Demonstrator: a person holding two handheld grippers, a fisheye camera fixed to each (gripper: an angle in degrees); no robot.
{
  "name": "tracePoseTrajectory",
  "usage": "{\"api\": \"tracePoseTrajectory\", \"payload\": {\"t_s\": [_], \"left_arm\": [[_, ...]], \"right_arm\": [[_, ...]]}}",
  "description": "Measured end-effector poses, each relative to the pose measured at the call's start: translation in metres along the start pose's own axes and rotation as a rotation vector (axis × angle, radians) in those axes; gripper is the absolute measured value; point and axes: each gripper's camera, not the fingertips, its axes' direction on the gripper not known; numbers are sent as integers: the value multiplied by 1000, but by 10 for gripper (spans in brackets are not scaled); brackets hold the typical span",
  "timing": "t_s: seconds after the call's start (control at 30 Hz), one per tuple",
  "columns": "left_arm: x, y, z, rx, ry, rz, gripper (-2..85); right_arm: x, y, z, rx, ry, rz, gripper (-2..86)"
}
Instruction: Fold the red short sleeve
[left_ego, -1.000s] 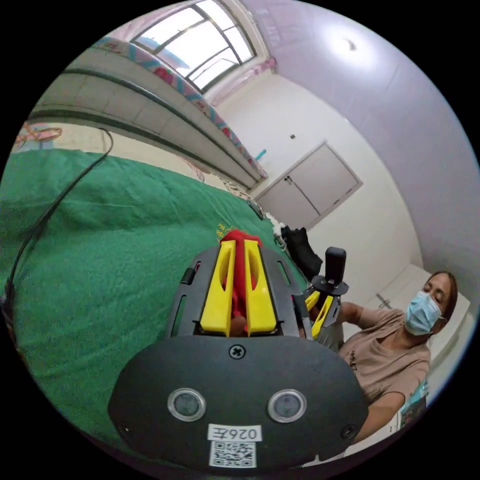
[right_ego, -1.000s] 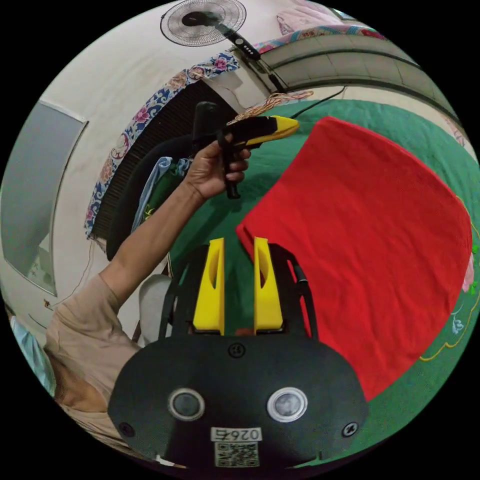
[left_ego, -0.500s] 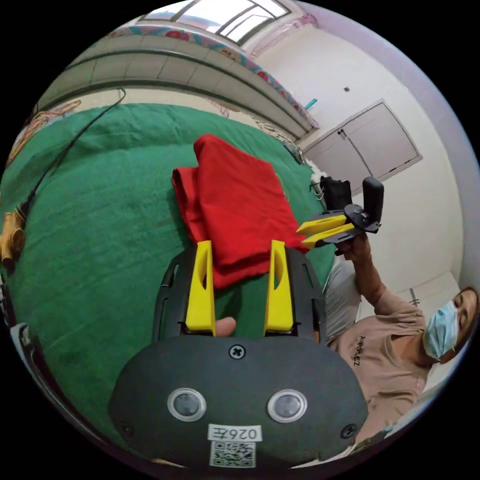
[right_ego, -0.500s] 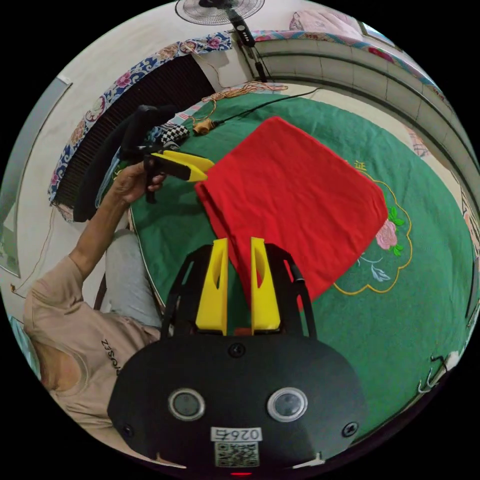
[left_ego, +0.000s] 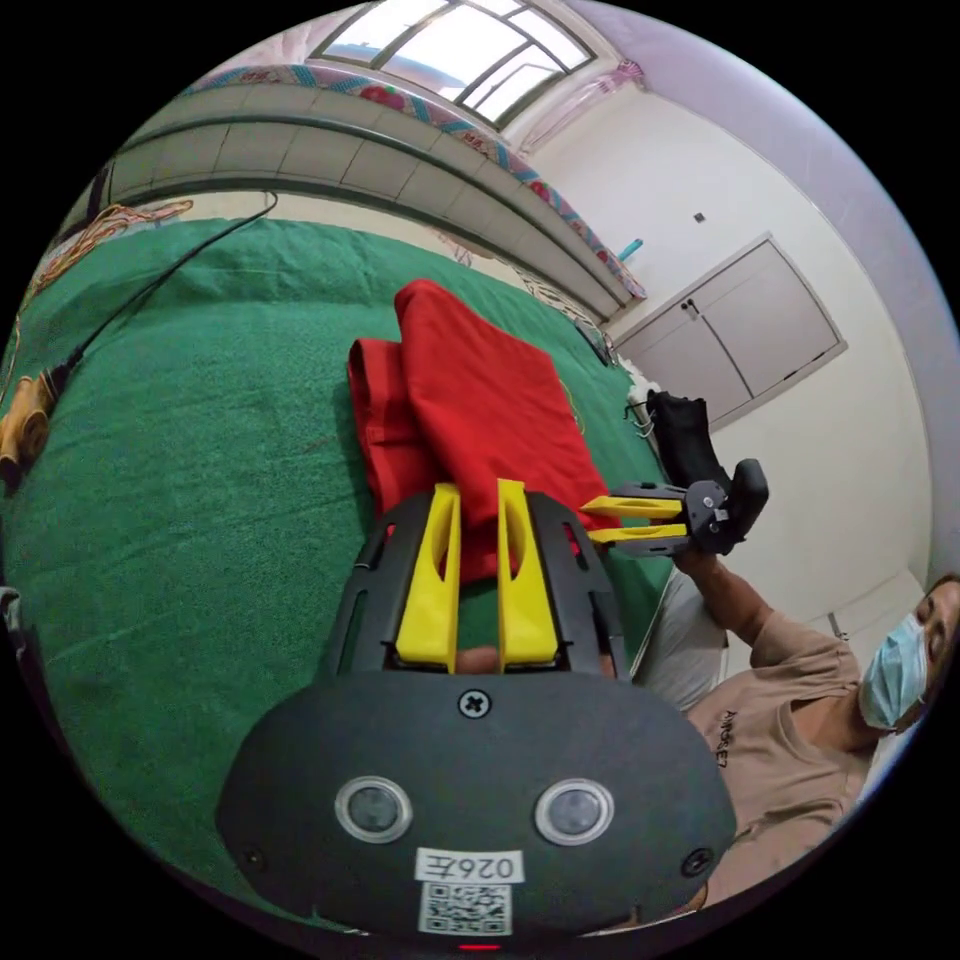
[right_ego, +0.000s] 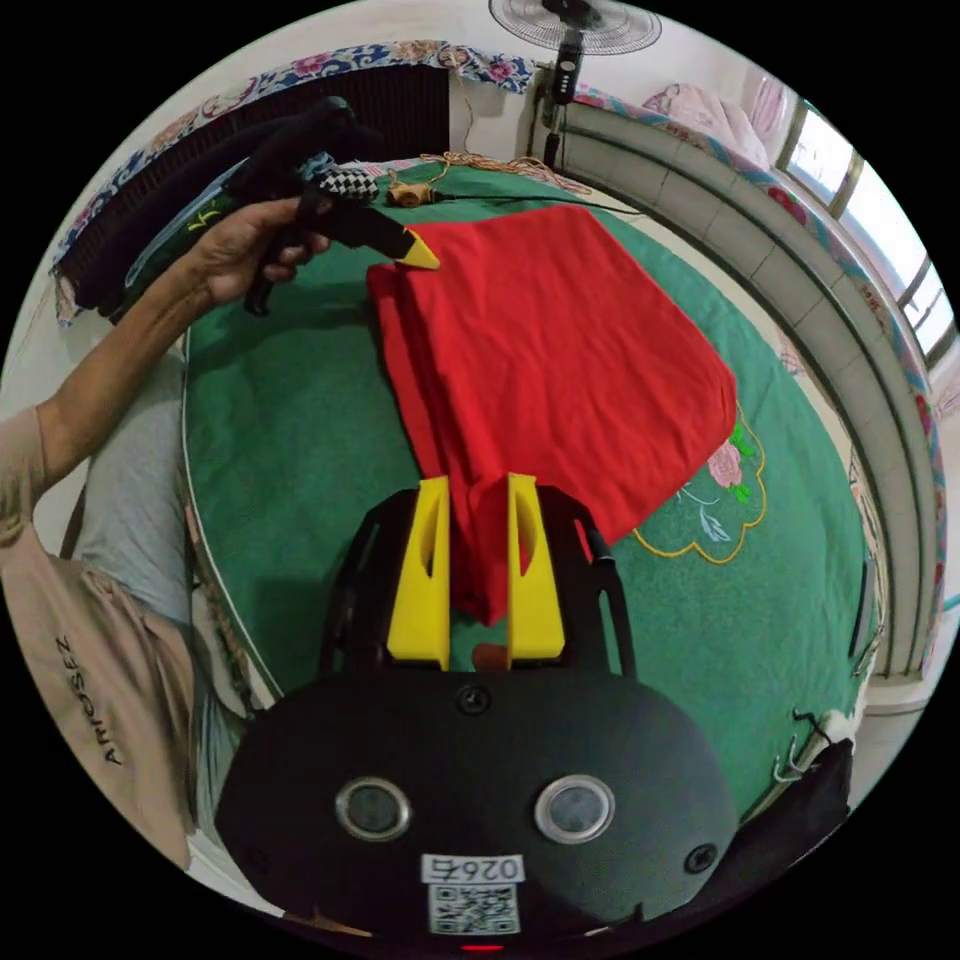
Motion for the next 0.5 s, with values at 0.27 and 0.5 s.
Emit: {"api": "tracePoseTrajectory", "payload": {"t_s": [0.27, 0.5], "left_arm": [[29, 18, -27, -74, 70, 96, 54], [0, 45, -61, -9, -21, -48, 33]], "right_arm": [[24, 5, -25, 39, -110, -48, -15], [67, 10, -5, -20, -331, -6, 18]]}}
